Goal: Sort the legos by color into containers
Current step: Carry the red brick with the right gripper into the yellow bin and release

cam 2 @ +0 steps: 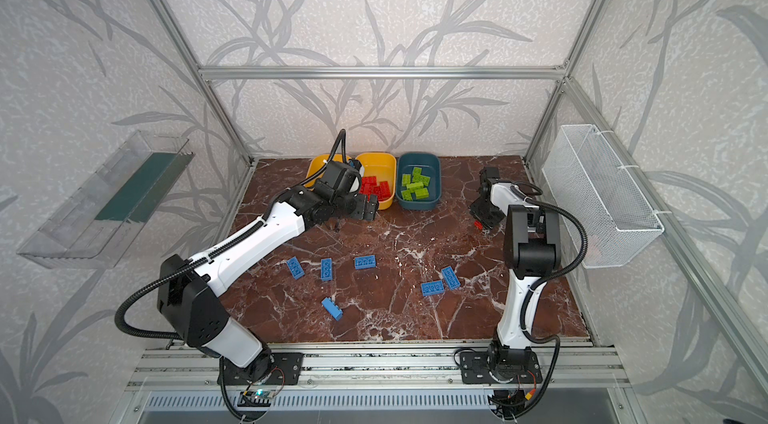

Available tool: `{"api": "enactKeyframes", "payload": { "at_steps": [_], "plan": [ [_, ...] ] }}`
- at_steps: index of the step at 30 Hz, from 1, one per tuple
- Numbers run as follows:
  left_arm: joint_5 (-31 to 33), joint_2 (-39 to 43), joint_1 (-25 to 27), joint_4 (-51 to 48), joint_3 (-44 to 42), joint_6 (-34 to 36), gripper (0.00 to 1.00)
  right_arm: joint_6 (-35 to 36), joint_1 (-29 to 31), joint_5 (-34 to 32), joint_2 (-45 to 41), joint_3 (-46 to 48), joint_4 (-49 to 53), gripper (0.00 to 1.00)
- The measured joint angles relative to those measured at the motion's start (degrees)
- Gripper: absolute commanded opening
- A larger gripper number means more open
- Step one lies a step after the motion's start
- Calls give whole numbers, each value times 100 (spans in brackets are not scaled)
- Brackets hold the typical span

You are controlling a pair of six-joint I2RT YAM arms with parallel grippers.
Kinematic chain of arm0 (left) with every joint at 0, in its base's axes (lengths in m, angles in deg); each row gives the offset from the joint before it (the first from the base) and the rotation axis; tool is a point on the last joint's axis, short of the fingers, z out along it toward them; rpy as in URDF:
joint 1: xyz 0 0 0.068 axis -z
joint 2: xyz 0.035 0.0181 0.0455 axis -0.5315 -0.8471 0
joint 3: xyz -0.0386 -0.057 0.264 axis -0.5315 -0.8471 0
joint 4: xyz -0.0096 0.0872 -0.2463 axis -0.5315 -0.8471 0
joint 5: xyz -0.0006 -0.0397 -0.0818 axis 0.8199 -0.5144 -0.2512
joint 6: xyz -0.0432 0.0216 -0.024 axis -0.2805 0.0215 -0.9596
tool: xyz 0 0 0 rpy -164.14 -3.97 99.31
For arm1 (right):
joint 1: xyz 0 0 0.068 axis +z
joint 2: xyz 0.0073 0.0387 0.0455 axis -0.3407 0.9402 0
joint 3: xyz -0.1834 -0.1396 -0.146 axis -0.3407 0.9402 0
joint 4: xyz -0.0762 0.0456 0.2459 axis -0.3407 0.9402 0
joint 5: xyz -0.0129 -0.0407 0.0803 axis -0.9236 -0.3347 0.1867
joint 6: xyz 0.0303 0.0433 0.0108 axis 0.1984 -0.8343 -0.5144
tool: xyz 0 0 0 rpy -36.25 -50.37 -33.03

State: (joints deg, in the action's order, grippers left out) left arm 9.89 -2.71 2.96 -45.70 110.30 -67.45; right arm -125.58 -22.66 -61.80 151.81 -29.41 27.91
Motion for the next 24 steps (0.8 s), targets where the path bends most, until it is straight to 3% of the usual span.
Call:
{"api": "enactKeyframes", "payload": {
  "at_steps": [13, 24],
  "plan": [
    [-131, 28, -142, 31, -166, -85, 99, 507, 164, 323, -179, 83, 144, 29],
    [-258, 520, -404, 267, -955, -389, 99, 691, 1379, 1082, -581, -420, 146, 30]
  ]
}}
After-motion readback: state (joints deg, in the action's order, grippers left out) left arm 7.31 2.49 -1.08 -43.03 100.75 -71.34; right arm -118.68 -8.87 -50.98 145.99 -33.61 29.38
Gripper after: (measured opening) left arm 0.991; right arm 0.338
